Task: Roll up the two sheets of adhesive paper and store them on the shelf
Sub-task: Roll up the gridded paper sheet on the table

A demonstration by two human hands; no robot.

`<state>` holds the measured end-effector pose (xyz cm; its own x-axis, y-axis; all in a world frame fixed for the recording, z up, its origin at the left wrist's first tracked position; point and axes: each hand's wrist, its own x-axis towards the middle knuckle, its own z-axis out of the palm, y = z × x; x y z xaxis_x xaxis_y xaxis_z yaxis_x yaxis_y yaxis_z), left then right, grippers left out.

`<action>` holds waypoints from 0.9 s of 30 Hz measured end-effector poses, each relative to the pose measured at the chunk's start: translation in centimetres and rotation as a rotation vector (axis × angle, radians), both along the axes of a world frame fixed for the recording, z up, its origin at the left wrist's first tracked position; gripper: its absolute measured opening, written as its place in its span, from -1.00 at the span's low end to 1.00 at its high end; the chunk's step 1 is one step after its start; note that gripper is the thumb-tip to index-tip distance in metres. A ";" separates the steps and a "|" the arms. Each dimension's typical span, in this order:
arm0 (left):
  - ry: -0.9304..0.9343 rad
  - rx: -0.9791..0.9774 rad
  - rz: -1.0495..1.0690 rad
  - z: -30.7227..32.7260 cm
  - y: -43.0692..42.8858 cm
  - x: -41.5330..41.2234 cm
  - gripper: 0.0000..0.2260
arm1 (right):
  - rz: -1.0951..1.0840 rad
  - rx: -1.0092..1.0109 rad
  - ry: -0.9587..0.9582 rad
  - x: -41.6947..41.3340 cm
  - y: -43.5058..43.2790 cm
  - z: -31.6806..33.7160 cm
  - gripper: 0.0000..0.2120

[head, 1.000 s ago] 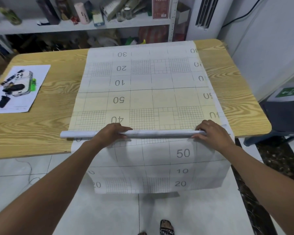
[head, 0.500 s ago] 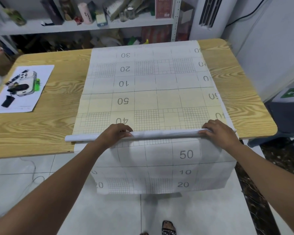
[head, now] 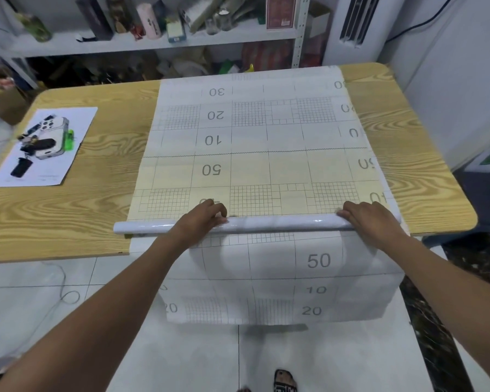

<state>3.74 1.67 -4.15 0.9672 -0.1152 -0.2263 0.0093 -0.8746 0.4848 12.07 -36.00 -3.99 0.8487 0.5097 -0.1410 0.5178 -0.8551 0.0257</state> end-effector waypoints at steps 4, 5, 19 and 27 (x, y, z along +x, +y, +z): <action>-0.320 0.189 -0.199 -0.4 0.3 -1.1 -0.63 | -0.076 -0.009 0.040 -0.3 0.4 0.1 -0.91; -0.382 0.224 -0.252 -0.3 0.4 -1.5 -0.60 | -0.115 0.015 0.059 -0.3 0.4 0.0 -0.88; 0.113 -0.073 0.089 0.6 0.1 -0.4 -0.79 | -0.181 0.288 -0.092 -0.7 1.3 -0.8 -0.81; 0.141 -0.125 0.011 0.1 0.9 -0.1 -0.78 | 0.011 0.405 -0.044 -2.9 5.9 -1.6 -0.64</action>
<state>3.64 2.54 -4.02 0.9283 -0.1408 -0.3442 0.0939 -0.8068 0.5833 9.16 -30.13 -5.56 0.8436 0.5257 0.1096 0.5331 -0.7950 -0.2895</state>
